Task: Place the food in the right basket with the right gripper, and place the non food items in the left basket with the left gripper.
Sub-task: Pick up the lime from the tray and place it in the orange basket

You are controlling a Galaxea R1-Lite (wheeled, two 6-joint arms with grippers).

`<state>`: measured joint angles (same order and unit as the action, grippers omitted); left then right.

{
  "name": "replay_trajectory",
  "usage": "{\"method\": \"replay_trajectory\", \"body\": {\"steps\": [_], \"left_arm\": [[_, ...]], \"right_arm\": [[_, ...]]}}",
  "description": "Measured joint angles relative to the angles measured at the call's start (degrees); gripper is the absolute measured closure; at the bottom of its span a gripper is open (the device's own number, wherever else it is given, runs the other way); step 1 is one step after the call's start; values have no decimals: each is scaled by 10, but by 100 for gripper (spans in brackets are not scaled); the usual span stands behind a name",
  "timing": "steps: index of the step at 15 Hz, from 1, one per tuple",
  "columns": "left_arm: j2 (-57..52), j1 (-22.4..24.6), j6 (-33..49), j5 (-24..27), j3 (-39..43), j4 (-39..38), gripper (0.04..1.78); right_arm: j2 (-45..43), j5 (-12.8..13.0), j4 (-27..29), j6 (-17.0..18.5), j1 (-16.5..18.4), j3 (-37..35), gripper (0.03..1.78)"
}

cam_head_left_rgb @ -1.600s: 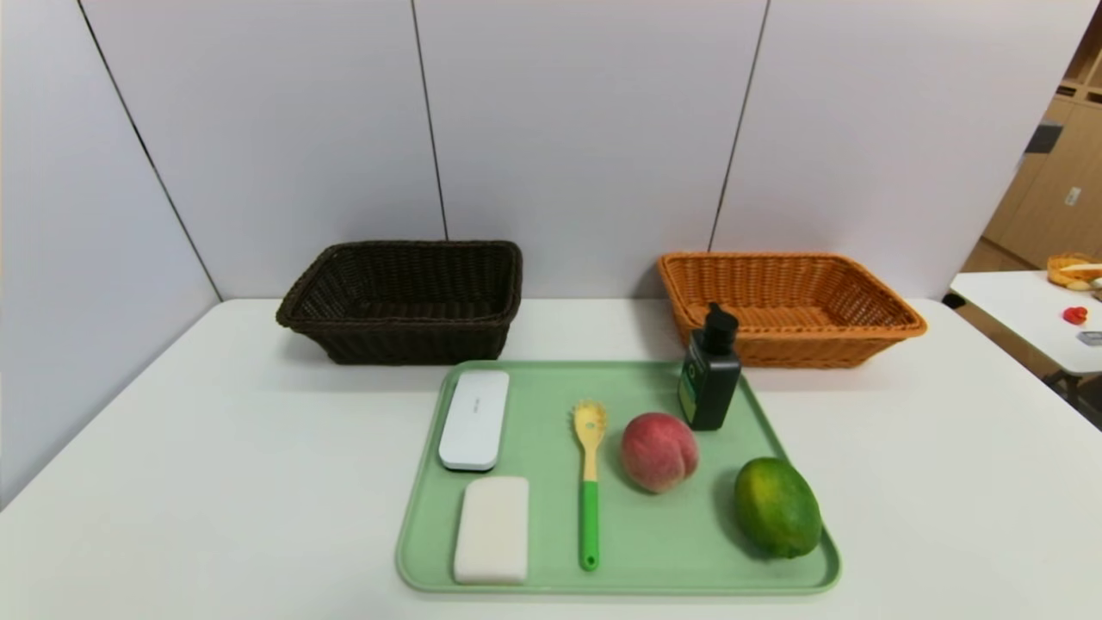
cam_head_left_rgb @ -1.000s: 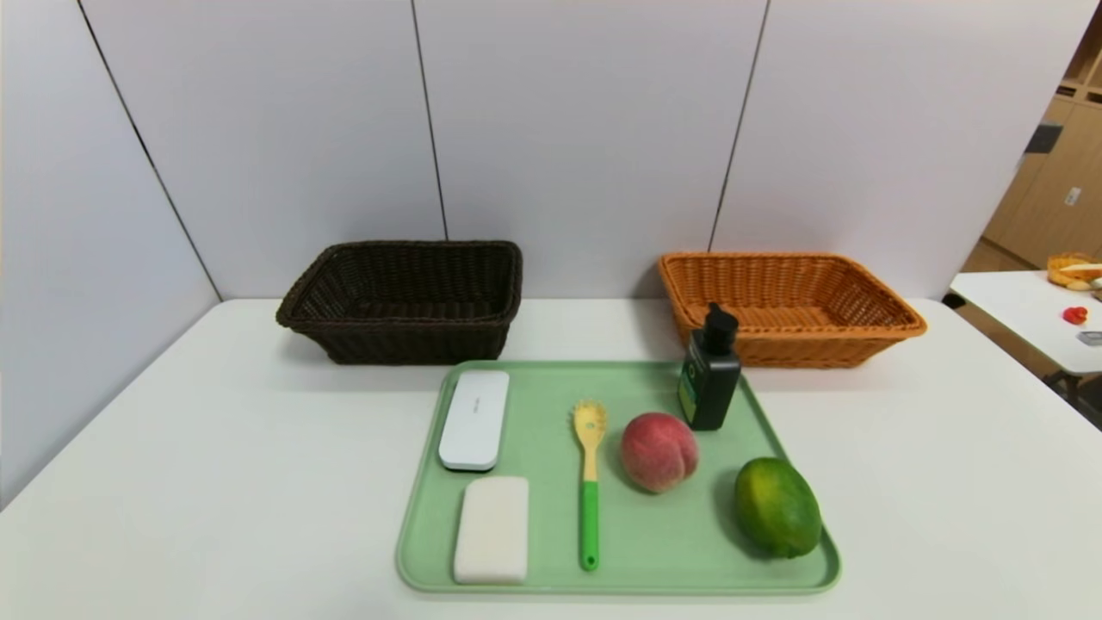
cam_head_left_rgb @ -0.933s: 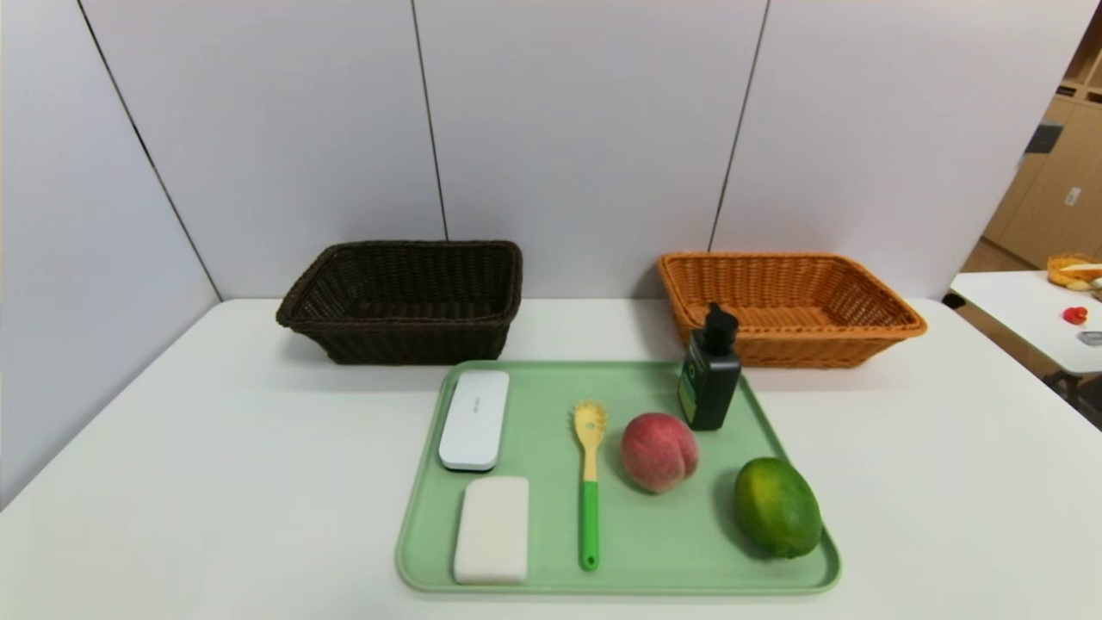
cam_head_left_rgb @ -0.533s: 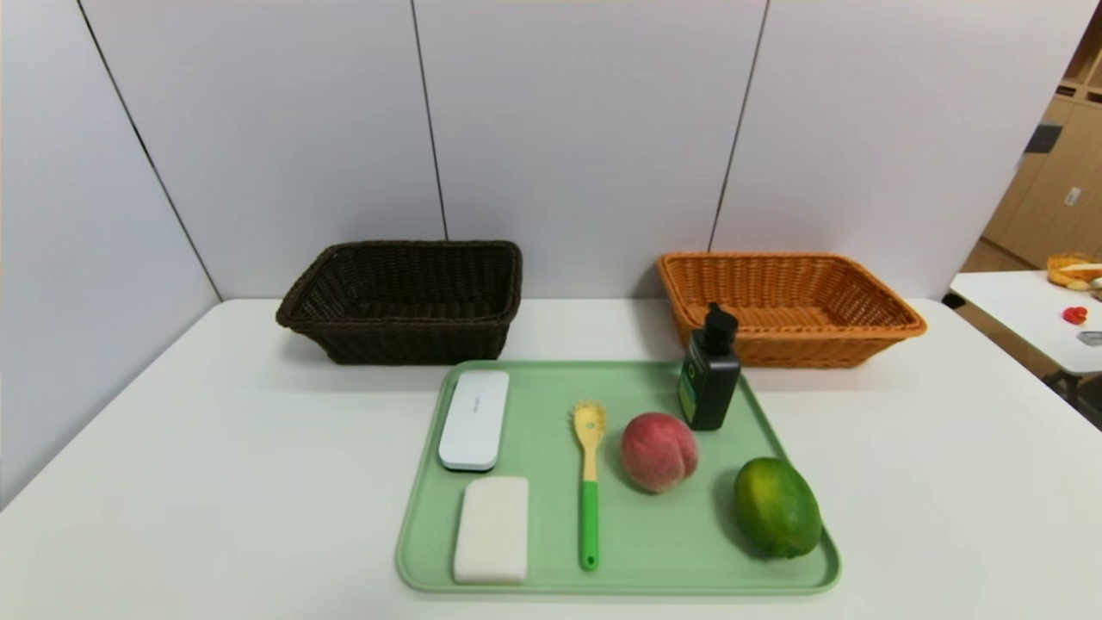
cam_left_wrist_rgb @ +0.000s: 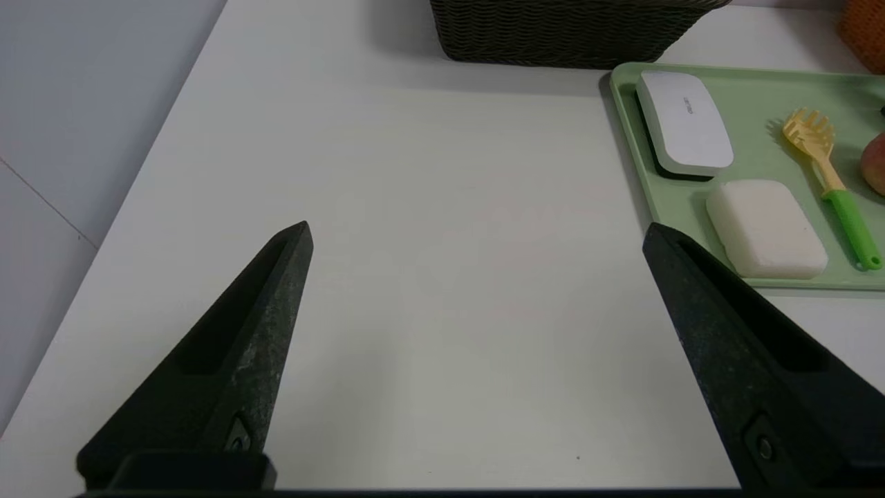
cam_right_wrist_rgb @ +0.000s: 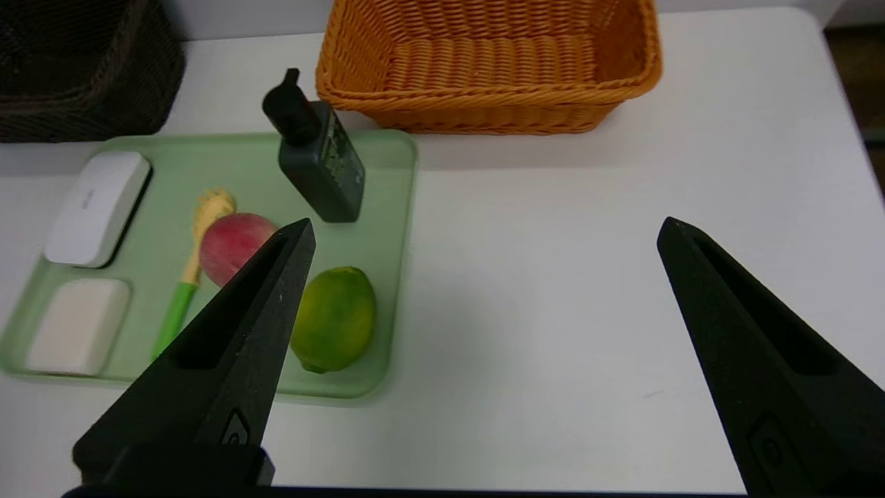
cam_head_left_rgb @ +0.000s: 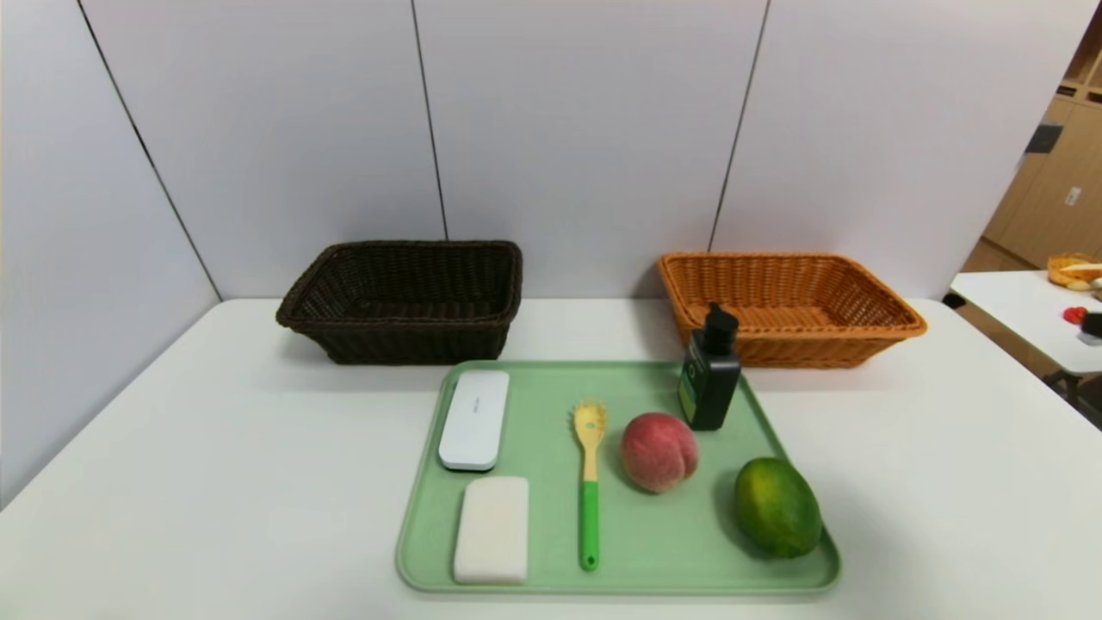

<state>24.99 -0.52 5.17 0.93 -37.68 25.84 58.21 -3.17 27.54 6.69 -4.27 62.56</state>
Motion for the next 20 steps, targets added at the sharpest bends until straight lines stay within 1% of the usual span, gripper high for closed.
{"method": "replay_trajectory", "body": {"steps": [1, 2, 3, 5, 6, 7, 8, 9, 10, 12, 14, 15, 17, 20], "left_arm": [[58, 0, 8, 0, -43, 14, 13], [117, 0, 17, 0, -84, 22, 13], [182, -1, 26, 2, -126, 29, 13], [293, -13, 42, 4, -197, 37, 13], [346, -29, 55, 5, -231, 41, 13], [389, -54, 71, 6, -259, 43, 13], [428, -85, 92, 6, -283, 44, 13], [457, -111, 111, 6, -299, 45, 13], [480, -133, 123, 6, -310, 46, 13], [506, -161, 128, 6, -316, 50, 13], [522, -169, 129, -7, -313, 43, 13], [530, -171, 134, -17, -309, 26, 13], [539, -173, 139, -19, -295, -10, 13], [543, -172, 140, -19, -288, -20, 13]], "right_arm": [[60, -1, 54, 30, -22, 67, 10], [123, -2, 119, 64, -50, 129, 10], [177, -3, 179, 102, -79, 178, 10], [274, -3, 284, 193, -154, 246, 10], [311, -3, 318, 235, -187, 264, 10], [342, -3, 338, 269, -215, 273, 10], [370, -2, 347, 295, -237, 276, 10], [392, 1, 350, 312, -252, 276, 10], [408, 6, 352, 316, -260, 271, 10], [429, 18, 352, 317, -265, 262, 10], [447, 40, 352, 317, -264, 257, 10], [454, 47, 352, 317, -263, 255, 10], [468, 49, 351, 317, -262, 253, 10], [484, 49, 351, 317, -262, 249, 10]]}}
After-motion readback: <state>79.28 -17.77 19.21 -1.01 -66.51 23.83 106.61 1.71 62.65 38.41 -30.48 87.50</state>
